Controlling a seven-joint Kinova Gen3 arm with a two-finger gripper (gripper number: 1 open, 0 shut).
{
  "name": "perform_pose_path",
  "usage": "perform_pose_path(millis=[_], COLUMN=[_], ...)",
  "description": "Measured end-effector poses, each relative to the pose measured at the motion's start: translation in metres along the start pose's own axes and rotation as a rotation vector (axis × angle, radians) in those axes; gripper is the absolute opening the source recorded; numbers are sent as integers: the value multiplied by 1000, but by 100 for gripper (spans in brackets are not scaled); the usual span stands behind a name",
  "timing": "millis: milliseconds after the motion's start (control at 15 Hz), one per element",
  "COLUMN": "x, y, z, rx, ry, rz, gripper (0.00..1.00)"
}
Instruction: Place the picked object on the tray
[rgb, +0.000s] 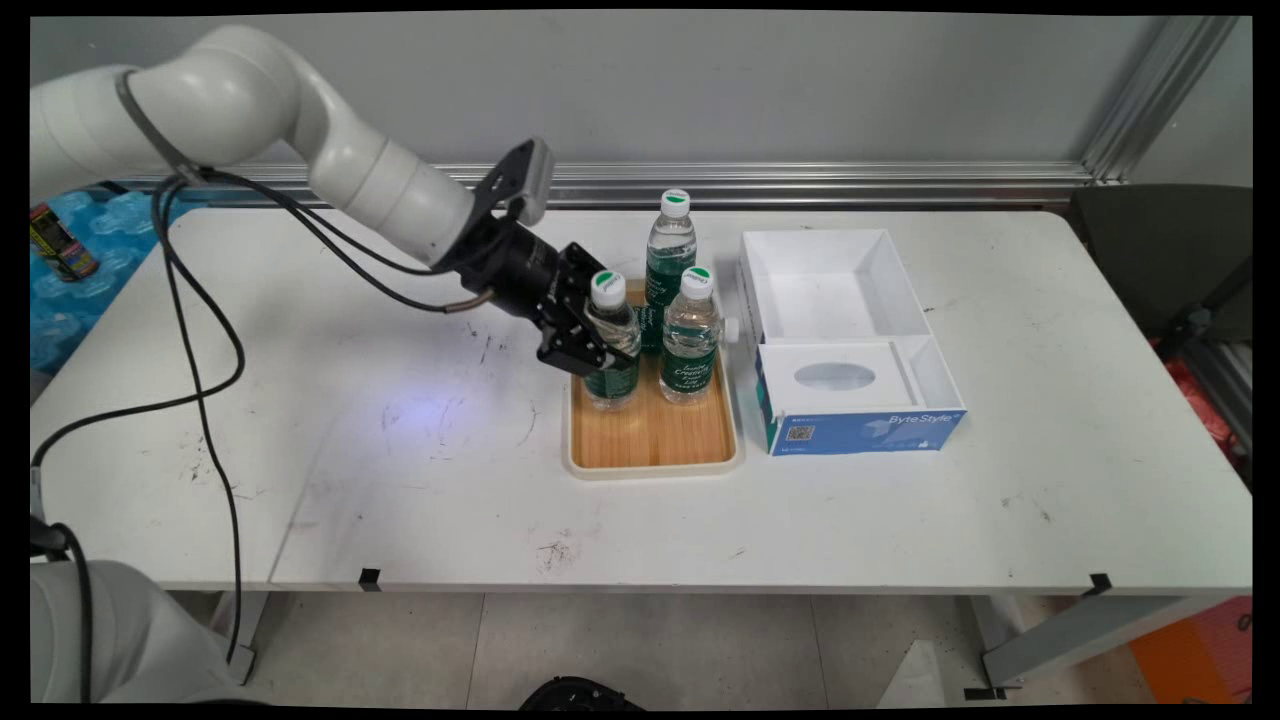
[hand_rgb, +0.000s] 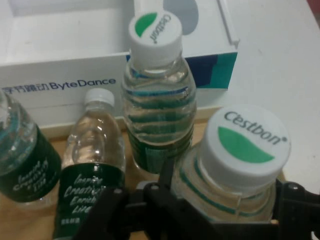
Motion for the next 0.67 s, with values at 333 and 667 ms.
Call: perform_pose_path(millis=[333,667], x=[-6,-11], y=[0,1], z=[17,23], rx=[-2,1], ry=[-4,-9], rz=[13,33], gripper=[0,100])
